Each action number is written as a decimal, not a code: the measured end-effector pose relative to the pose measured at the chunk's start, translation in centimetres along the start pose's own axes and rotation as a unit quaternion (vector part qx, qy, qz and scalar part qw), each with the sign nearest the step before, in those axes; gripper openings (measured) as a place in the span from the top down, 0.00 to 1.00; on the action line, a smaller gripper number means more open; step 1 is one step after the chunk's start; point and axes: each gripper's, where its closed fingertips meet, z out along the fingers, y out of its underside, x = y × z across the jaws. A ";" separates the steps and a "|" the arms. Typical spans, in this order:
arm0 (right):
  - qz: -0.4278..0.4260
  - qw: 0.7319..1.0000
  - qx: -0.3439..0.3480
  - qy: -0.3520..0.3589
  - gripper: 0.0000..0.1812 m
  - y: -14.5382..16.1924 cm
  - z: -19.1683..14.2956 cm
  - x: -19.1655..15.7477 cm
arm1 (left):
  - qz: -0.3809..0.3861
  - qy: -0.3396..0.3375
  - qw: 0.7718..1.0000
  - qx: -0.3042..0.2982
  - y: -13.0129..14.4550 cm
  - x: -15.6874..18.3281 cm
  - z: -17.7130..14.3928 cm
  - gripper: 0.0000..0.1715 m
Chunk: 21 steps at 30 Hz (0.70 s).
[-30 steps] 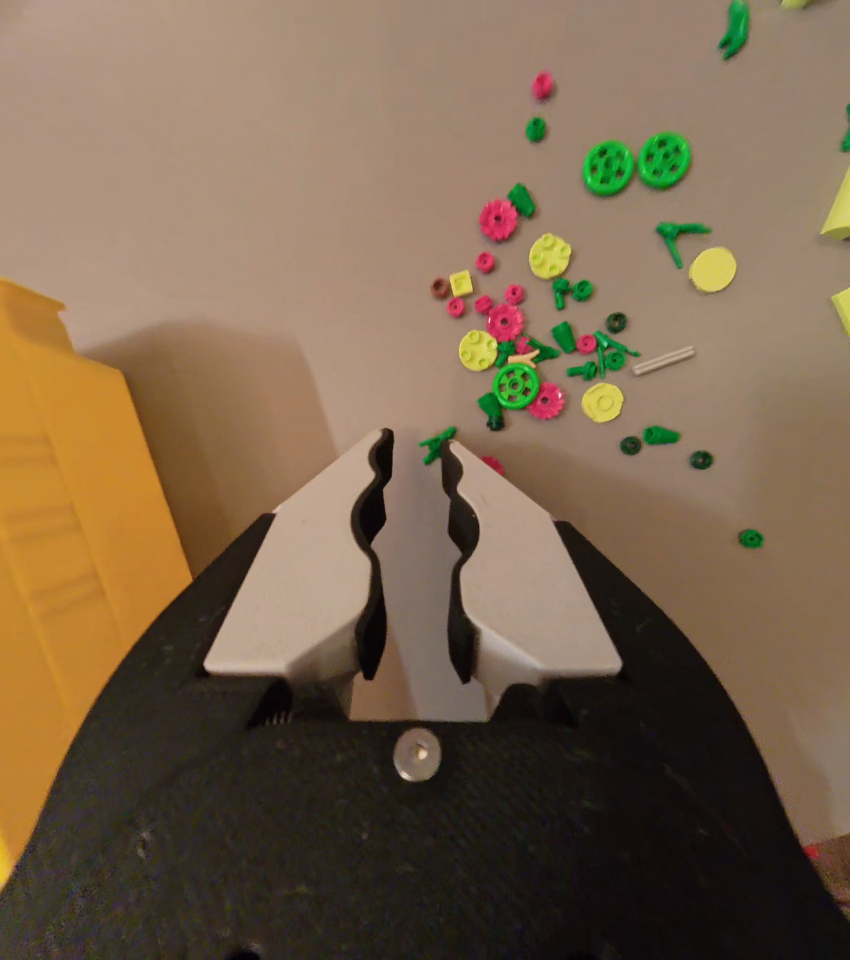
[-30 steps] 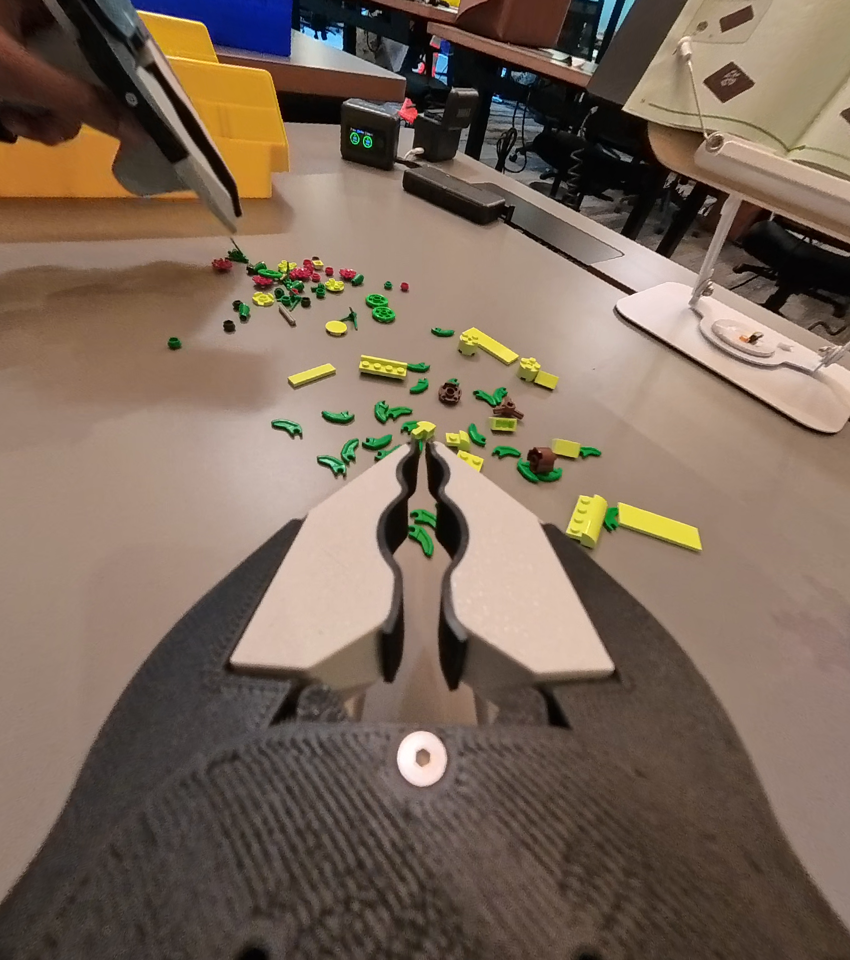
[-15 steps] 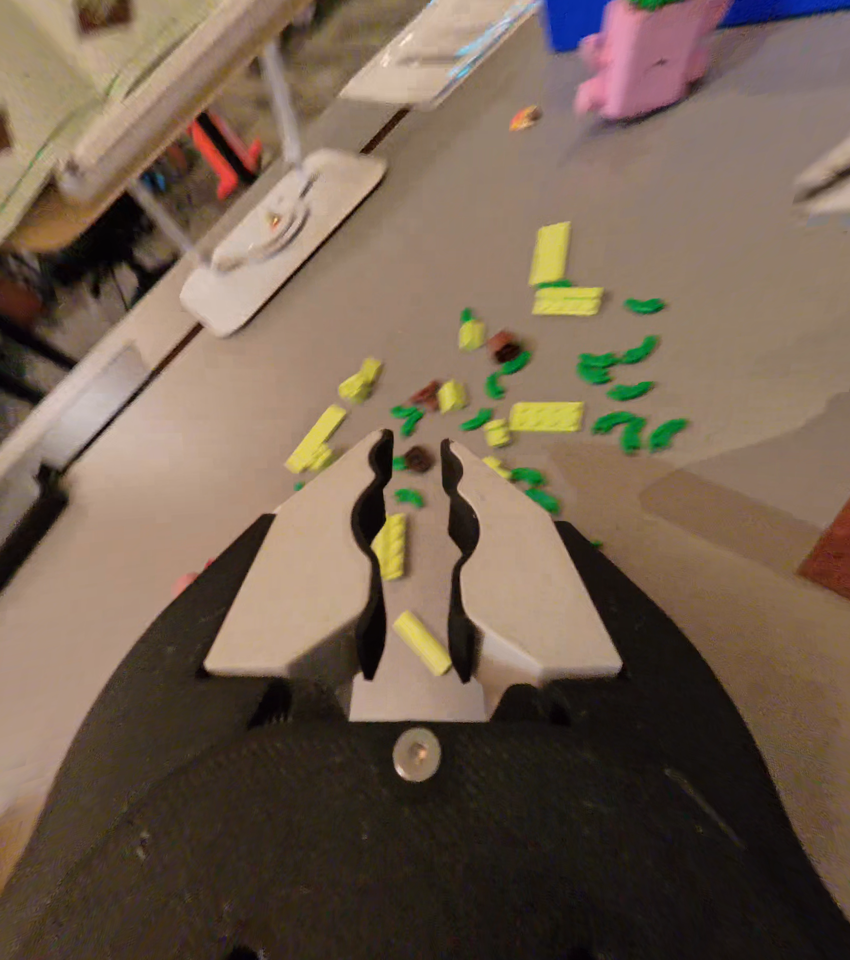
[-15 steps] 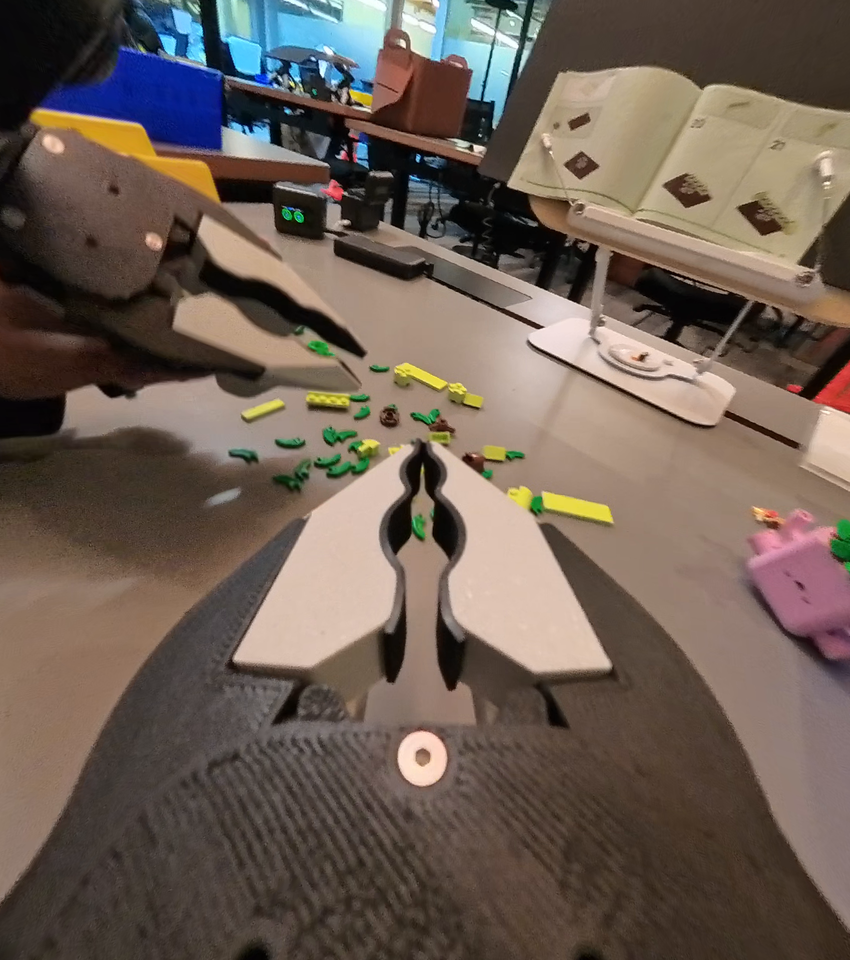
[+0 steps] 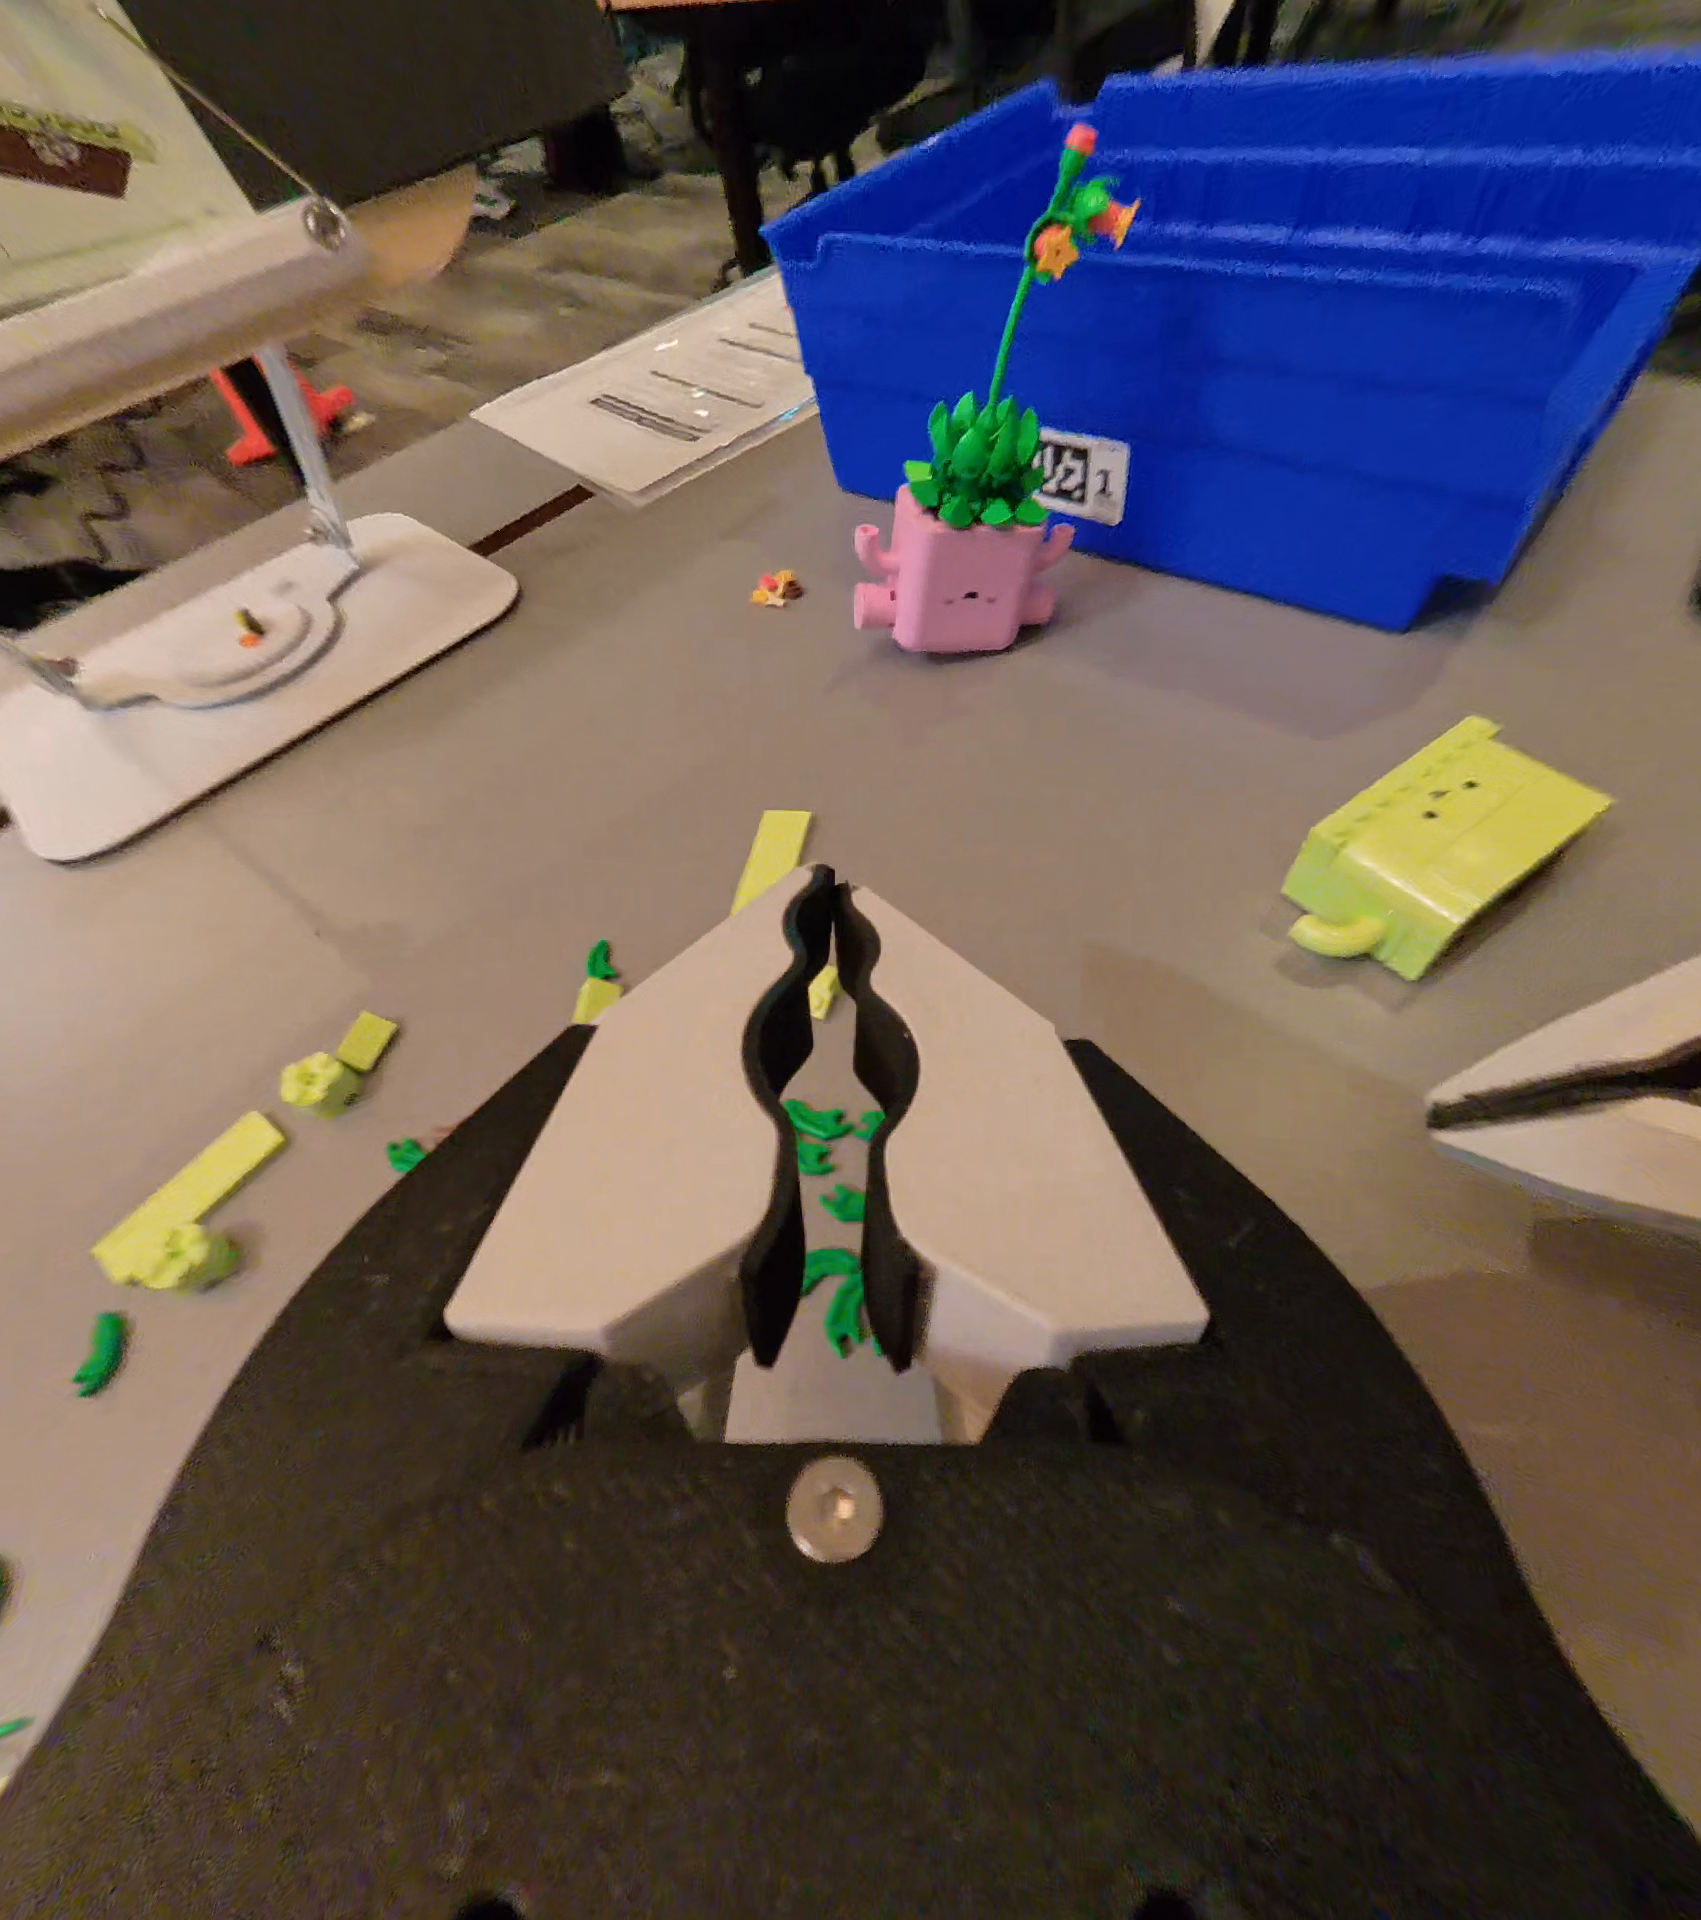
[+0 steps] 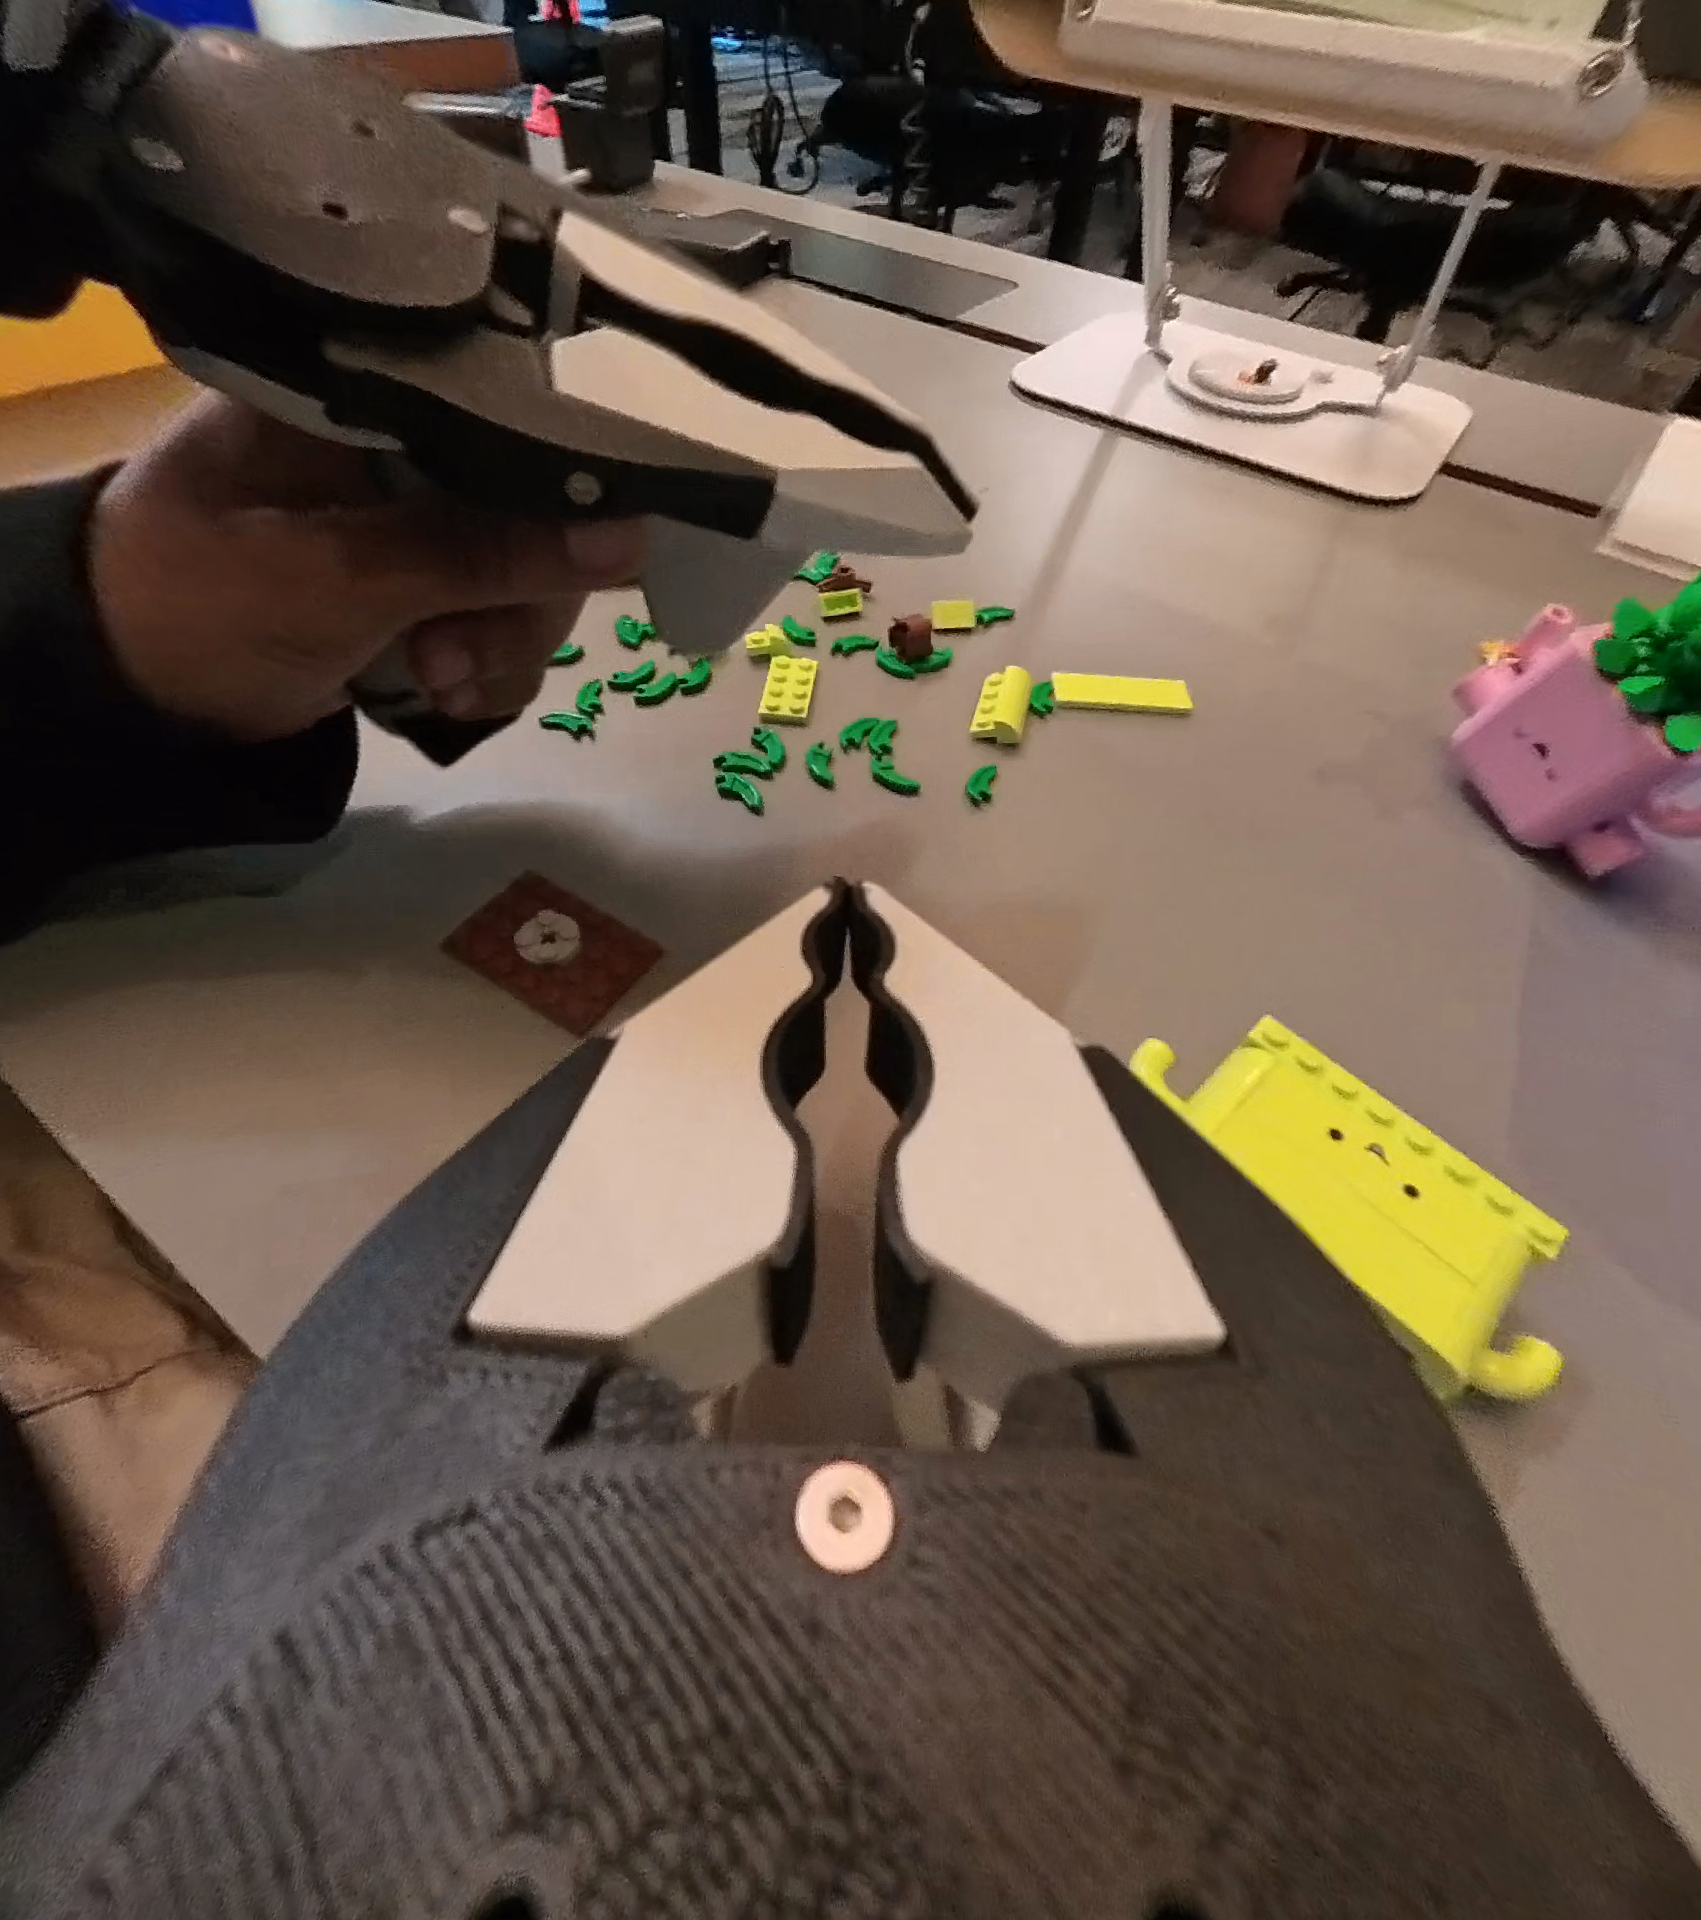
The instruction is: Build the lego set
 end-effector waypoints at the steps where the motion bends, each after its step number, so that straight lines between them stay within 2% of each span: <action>1: -0.007 1.000 0.001 0.011 1.00 0.0 0.0 0.1 | -0.015 0.008 1.000 0.006 0.2 0.1 -0.2 1.00; 4: -0.032 0.999 -0.019 0.019 1.00 0.3 0.9 0.0 | -0.040 0.016 0.999 0.032 0.6 -0.6 -1.2 1.00; 7: -0.064 0.997 -0.034 0.021 1.00 0.3 2.3 0.0 | -0.033 0.027 0.998 0.051 0.2 -1.6 -2.2 1.00; 14: -0.123 0.990 -0.055 0.040 1.00 0.0 5.5 0.7 | -0.083 0.059 0.993 0.054 1.4 -3.6 -2.6 1.00; 21: -0.056 0.998 0.008 -0.001 1.00 -2.5 6.7 2.0 | -0.076 0.060 0.993 0.072 1.3 -3.6 -2.8 1.00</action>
